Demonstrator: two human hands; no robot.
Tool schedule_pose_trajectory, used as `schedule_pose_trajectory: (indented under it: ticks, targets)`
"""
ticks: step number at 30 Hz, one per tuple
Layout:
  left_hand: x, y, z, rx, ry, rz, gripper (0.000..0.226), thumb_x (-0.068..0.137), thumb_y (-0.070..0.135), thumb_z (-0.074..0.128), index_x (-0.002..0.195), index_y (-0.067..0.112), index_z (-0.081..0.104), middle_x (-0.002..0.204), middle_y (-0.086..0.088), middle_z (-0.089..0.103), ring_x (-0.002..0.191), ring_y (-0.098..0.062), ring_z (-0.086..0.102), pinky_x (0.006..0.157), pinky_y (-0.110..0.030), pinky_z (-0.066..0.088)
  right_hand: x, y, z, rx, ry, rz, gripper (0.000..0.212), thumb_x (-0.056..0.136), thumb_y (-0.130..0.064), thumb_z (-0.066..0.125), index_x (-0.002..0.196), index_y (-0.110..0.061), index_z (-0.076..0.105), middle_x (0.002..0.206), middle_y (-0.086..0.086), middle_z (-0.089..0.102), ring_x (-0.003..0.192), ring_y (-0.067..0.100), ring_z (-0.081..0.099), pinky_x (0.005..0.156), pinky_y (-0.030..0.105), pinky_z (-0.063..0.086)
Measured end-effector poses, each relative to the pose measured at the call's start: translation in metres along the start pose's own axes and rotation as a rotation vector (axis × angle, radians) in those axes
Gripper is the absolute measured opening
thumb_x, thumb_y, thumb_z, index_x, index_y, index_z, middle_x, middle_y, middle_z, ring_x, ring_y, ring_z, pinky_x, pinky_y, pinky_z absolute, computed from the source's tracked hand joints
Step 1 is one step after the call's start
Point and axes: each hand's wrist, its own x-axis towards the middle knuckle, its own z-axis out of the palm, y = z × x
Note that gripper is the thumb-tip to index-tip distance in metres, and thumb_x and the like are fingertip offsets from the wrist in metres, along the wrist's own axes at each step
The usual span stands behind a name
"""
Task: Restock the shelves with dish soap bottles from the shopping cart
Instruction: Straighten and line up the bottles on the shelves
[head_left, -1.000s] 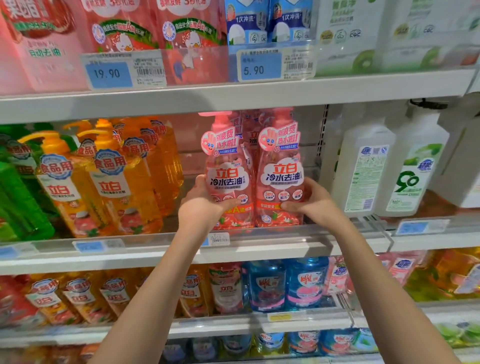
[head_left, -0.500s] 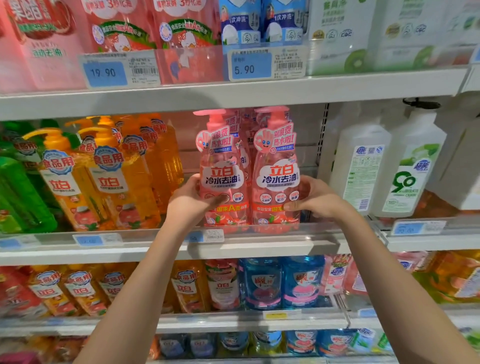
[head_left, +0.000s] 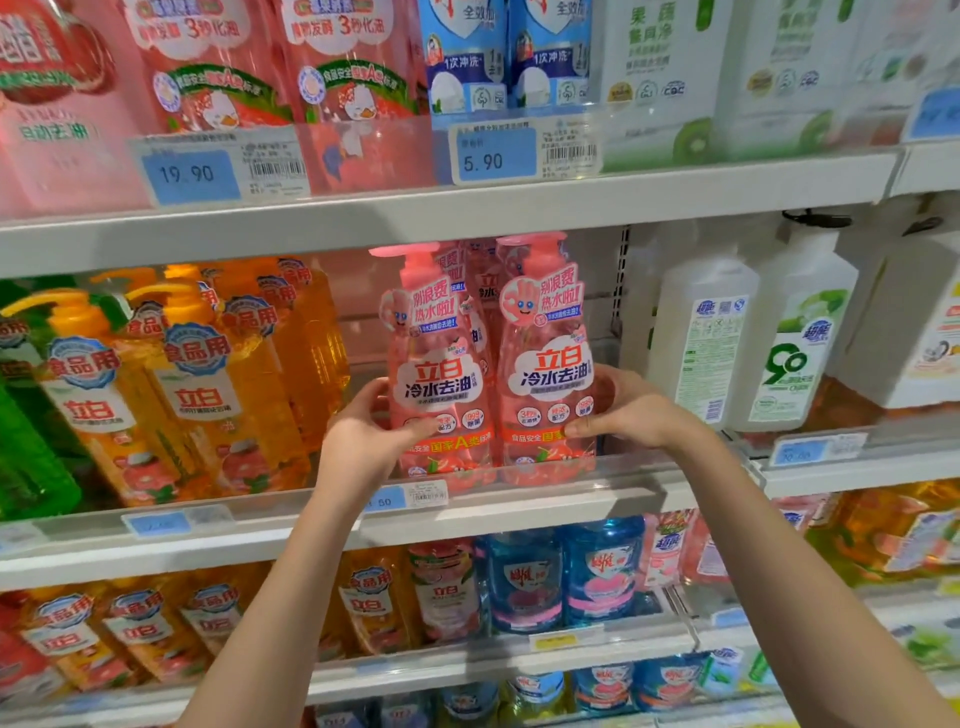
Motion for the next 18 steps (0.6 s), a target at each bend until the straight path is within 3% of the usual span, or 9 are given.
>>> schedule_pose_trajectory:
  ticks: [4, 7, 9, 12, 15, 18]
  targets:
    - [-0.003, 0.003, 0.0, 0.05, 0.027, 0.011, 0.06, 0.072, 0.036, 0.079, 0.124, 0.027, 0.05, 0.084, 0.022, 0.058, 0.074, 0.004, 0.056, 0.057, -0.014, 0.043, -0.006, 0.005, 0.008, 0.013, 0.059, 0.019, 0.069, 0.071, -0.013, 0.081, 0.132, -0.014, 0.048, 0.114, -0.005, 0.066, 0.101, 0.006, 0.063, 0.091, 0.03, 0.052]
    - [-0.009, 0.002, 0.002, 0.063, 0.051, 0.043, 0.065, 0.076, 0.037, 0.076, 0.133, 0.022, 0.048, 0.088, 0.019, 0.06, 0.073, 0.004, 0.056, 0.057, -0.014, 0.044, -0.01, 0.004, 0.014, -0.003, 0.08, 0.013, 0.058, 0.077, -0.017, 0.077, 0.125, -0.025, 0.045, 0.107, -0.012, 0.062, 0.094, 0.0, 0.06, 0.078, 0.019, 0.051]
    - [-0.013, 0.002, 0.005, 0.064, 0.053, 0.075, 0.063, 0.08, 0.035, 0.073, 0.135, 0.022, 0.047, 0.099, 0.012, 0.064, 0.075, 0.005, 0.056, 0.06, -0.012, 0.045, -0.011, 0.004, 0.017, -0.058, 0.127, -0.018, 0.053, 0.077, -0.02, 0.076, 0.119, -0.032, 0.045, 0.108, -0.011, 0.06, 0.093, 0.0, 0.059, 0.08, 0.023, 0.051]
    - [-0.018, 0.002, 0.008, 0.105, 0.064, 0.12, 0.056, 0.085, 0.034, 0.068, 0.135, 0.022, 0.047, 0.103, 0.013, 0.062, 0.07, 0.011, 0.053, 0.055, -0.002, 0.039, -0.014, 0.007, 0.022, -0.138, 0.205, -0.082, 0.049, 0.076, -0.024, 0.078, 0.118, -0.027, 0.053, 0.116, 0.0, 0.062, 0.096, 0.011, 0.062, 0.087, 0.036, 0.054]
    - [-0.023, 0.004, 0.01, 0.123, 0.064, 0.103, 0.056, 0.087, 0.038, 0.064, 0.137, 0.022, 0.044, 0.103, 0.011, 0.062, 0.077, -0.002, 0.059, 0.068, -0.013, 0.046, -0.019, 0.01, 0.025, -0.171, 0.256, -0.098, 0.056, 0.078, -0.023, 0.077, 0.127, -0.02, 0.051, 0.118, -0.001, 0.064, 0.1, 0.014, 0.062, 0.089, 0.034, 0.052]
    - [-0.029, 0.012, 0.016, 0.14, 0.052, 0.031, 0.055, 0.09, 0.033, 0.062, 0.139, 0.021, 0.039, 0.105, 0.01, 0.056, 0.097, -0.015, 0.059, 0.082, -0.029, 0.047, -0.027, 0.015, 0.024, -0.119, 0.253, -0.128, 0.056, 0.083, -0.023, 0.072, 0.133, -0.02, 0.048, 0.119, -0.005, 0.063, 0.105, 0.011, 0.06, 0.092, 0.03, 0.049]
